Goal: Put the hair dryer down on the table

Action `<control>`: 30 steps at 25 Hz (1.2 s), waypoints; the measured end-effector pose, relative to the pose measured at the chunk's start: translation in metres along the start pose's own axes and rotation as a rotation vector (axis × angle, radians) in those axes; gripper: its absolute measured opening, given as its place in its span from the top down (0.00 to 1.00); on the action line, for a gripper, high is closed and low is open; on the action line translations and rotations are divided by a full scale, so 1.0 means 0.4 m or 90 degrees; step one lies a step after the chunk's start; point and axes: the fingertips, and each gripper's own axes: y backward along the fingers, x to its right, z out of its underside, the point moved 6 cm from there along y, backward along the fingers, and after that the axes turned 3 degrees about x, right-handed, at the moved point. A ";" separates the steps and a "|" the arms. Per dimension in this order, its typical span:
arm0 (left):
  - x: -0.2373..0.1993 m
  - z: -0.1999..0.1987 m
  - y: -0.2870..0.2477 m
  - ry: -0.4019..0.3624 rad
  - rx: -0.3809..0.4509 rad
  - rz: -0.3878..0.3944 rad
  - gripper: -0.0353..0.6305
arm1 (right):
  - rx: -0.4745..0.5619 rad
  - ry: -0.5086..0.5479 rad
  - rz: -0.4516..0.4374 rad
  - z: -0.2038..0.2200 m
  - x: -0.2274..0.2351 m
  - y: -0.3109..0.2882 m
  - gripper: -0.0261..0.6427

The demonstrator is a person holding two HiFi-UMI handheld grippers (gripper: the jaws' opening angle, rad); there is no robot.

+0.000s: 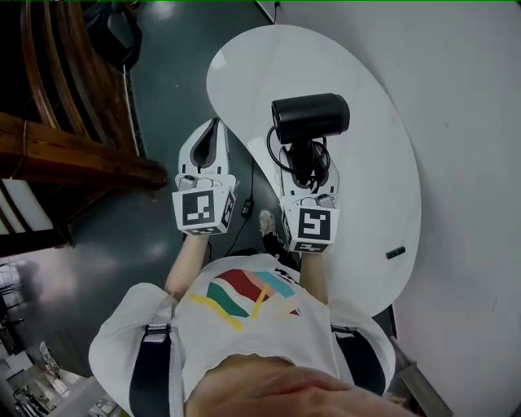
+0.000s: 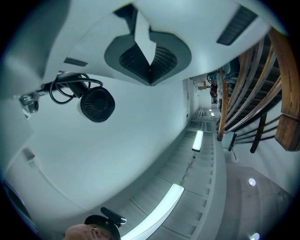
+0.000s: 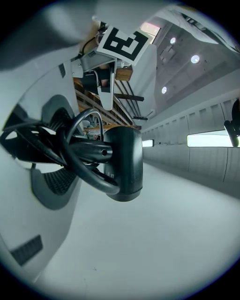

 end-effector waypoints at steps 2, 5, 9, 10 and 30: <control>-0.012 -0.006 -0.033 -0.008 0.001 -0.003 0.92 | 0.005 -0.002 -0.006 -0.010 0.007 -0.043 0.63; -0.048 -0.007 -0.056 -0.002 -0.004 -0.011 0.92 | 0.000 -0.017 -0.018 -0.020 -0.007 -0.085 0.63; -0.115 0.012 -0.069 0.023 -0.034 -0.019 0.92 | -0.025 -0.034 -0.046 -0.033 -0.057 -0.115 0.63; -0.127 0.010 -0.071 0.026 -0.031 -0.018 0.92 | -0.028 -0.034 -0.047 -0.037 -0.065 -0.116 0.63; -0.080 -0.054 -0.091 0.039 0.039 0.068 0.92 | -0.028 -0.001 0.032 -0.069 -0.048 -0.091 0.63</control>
